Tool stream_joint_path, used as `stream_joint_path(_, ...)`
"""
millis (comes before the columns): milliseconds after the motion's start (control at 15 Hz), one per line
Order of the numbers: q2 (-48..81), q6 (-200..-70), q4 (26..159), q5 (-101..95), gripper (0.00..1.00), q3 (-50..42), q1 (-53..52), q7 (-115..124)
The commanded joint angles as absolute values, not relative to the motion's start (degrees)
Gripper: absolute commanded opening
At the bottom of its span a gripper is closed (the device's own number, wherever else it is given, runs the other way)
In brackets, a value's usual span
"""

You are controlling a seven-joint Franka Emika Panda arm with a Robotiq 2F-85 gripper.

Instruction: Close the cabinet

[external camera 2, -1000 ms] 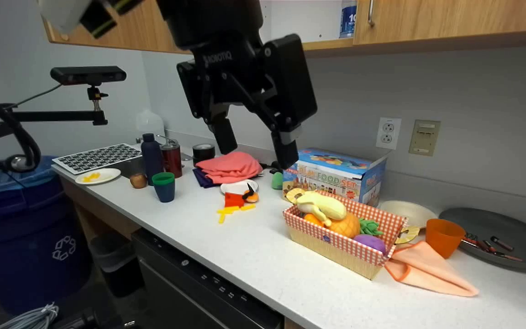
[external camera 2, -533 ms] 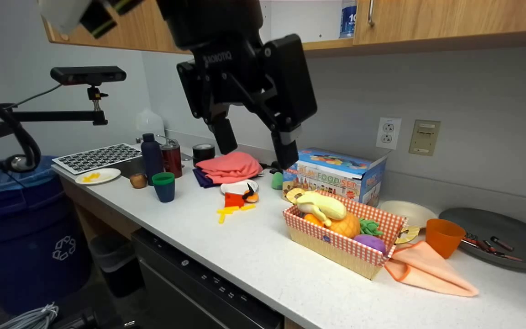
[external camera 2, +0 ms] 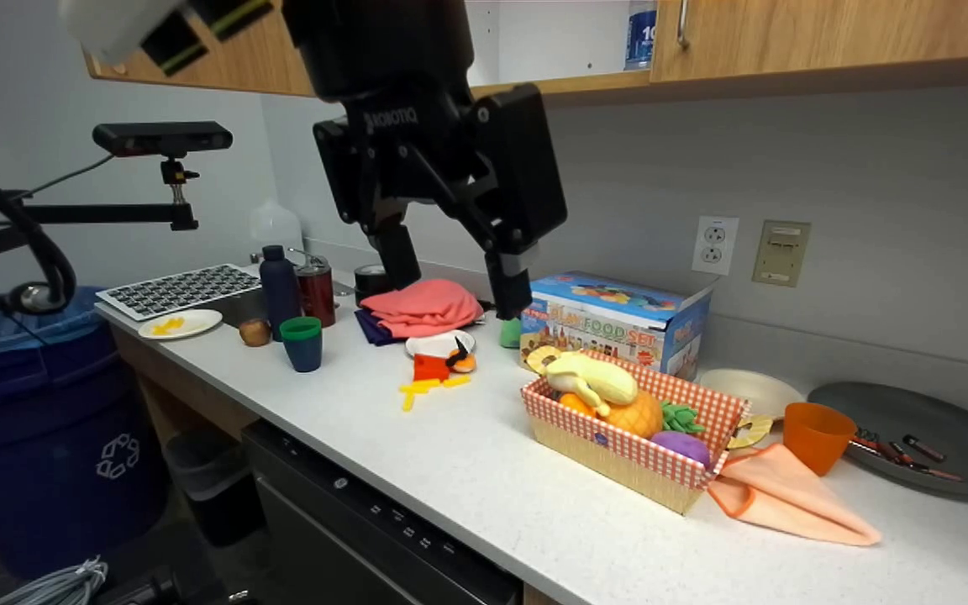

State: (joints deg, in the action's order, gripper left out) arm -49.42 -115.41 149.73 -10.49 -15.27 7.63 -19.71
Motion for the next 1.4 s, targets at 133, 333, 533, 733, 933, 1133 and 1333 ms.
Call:
stream_joint_path(133, -49.42, -114.18, 149.55, -10.63, 1.0, -16.02, 6.84, -22.91)
stream_joint_path(333, -49.43, -113.09, 149.51, -10.66, 1.0, -16.17, 6.71, -23.57)
stream_joint_path(533, -49.43, -113.04, 149.5, -10.66, 1.0, -16.17, 6.69, -23.6)
stream_joint_path(733, -38.45, -104.81, 137.31, -10.83, 1.0, -13.25, 4.56, -22.39)
stream_joint_path(933, -32.08, -97.55, 128.12, -12.02, 1.0, -10.35, 3.14, -23.06)
stream_joint_path(1133, -24.29, -91.59, 118.14, -11.26, 1.0, -8.2, 1.24, -24.83)
stream_joint_path(1333, -18.05, -87.2, 108.54, -10.23, 1.0, -6.4, -0.23, -25.44)
